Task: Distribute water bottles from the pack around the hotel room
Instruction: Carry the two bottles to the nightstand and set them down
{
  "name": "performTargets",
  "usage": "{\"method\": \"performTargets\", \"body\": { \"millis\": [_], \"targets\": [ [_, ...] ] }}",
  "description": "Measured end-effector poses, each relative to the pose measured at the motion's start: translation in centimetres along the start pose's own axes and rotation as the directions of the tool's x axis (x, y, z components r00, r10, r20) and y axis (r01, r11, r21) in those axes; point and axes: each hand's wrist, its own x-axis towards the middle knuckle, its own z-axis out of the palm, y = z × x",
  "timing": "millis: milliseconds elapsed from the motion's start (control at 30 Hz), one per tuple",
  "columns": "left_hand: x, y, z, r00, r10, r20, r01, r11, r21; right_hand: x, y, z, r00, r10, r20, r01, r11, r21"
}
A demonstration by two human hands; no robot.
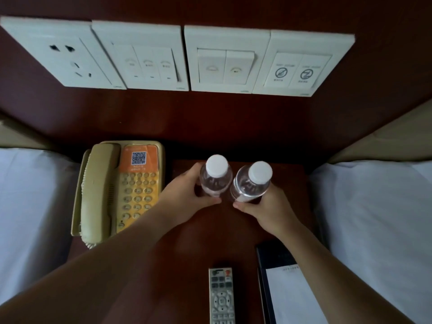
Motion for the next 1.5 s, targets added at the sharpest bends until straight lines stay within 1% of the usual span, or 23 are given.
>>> {"method": "performTargets", "body": {
  "millis": [67, 133, 233, 300, 400, 533, 633, 1133, 1300, 1400, 1467, 1500],
  "targets": [
    [1.1, -0.2, 0.0, 1.000, 0.005, 0.025, -0.005, 1.000, -0.007, 1.0, -0.1, -0.1, 1.000, -0.015, 0.002, 0.015, 1.000, -0.005],
    [2.3, -0.3, -0.3, 0.997, -0.004, 0.078, 0.005, 1.000, -0.016, 2.0, -0.2, -0.5, 1.000, -0.022, 0.009, 0.022, 1.000, 0.000],
    [3.9, -0.5, -0.9, 0.990, 0.003, 0.144, -0.005, 1.000, 0.017, 3.3, -0.1, -1.0, 0.999, -0.031, 0.035, 0.030, 0.999, 0.017],
    [4.6, -0.6, -0.9, 0.991, 0.005, 0.130, -0.010, 0.999, 0.037, 3.9, -0.1, -1.0, 0.999, -0.034, 0.033, 0.034, 0.999, 0.016],
    [5.1, -0.6, -0.2, 0.997, 0.010, 0.073, -0.013, 0.999, 0.038, 4.7, -0.3, -0.8, 0.999, -0.035, -0.005, 0.035, 0.999, 0.006],
    [5.2, -0.9, 0.7, 1.000, 0.003, -0.018, -0.003, 1.000, 0.004, 5.3, -0.3, -0.9, 0.998, -0.055, -0.023, 0.054, 0.997, -0.049],
    [5.2, -0.9, 1.0, 0.999, -0.020, -0.050, 0.019, 0.999, -0.026, 5.6, -0.2, -1.0, 0.999, -0.042, -0.016, 0.040, 0.994, -0.097],
    [5.4, -1.3, 1.0, 0.999, -0.036, -0.034, 0.035, 0.999, -0.024, 5.2, -0.2, -0.7, 0.998, -0.021, -0.064, 0.012, 0.990, -0.140],
    [5.1, -1.2, 1.1, 0.998, -0.040, -0.042, 0.039, 0.999, -0.022, 4.9, -0.4, -0.7, 0.998, -0.012, -0.062, 0.004, 0.992, -0.125],
    [4.9, -1.1, 1.1, 0.998, -0.039, -0.039, 0.038, 0.999, -0.018, 4.6, -0.7, -0.7, 1.000, 0.010, -0.016, -0.012, 0.996, -0.083],
    [4.6, -1.0, 1.1, 0.999, -0.049, -0.016, 0.048, 0.998, -0.041, 4.3, -1.2, -1.0, 1.000, 0.014, 0.026, -0.013, 1.000, -0.024],
    [4.4, -0.8, 1.0, 0.999, -0.048, -0.017, 0.047, 0.997, -0.067, 4.0, -1.5, -1.1, 1.000, 0.012, 0.024, -0.012, 1.000, 0.005]
  ]
}}
